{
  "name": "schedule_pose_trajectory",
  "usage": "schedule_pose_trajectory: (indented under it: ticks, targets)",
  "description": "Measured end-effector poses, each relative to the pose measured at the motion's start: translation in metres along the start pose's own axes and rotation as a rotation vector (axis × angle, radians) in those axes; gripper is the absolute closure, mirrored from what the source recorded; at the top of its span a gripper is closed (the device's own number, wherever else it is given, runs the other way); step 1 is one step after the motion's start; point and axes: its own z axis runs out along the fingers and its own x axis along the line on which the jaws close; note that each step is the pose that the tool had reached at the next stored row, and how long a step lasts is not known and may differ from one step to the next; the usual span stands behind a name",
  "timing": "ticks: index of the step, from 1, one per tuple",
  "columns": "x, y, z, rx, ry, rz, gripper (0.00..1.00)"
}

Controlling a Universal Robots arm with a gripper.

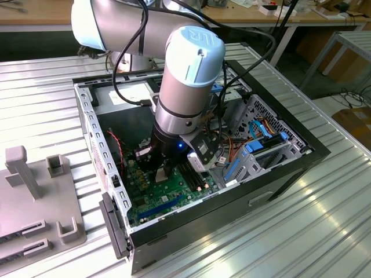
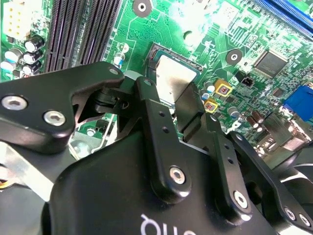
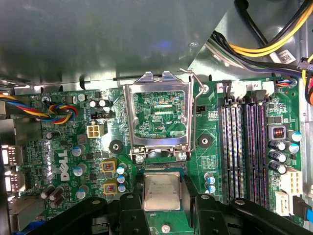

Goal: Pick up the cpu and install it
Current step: 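Place the cpu into insertion slot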

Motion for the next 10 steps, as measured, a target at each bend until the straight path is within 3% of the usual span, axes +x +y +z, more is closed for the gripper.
schedule_pose_trajectory:
  ticks: [10]
  targets:
    - [-0.0001,0.0,-0.003,-0.0001,-0.0001,0.0,0.59]
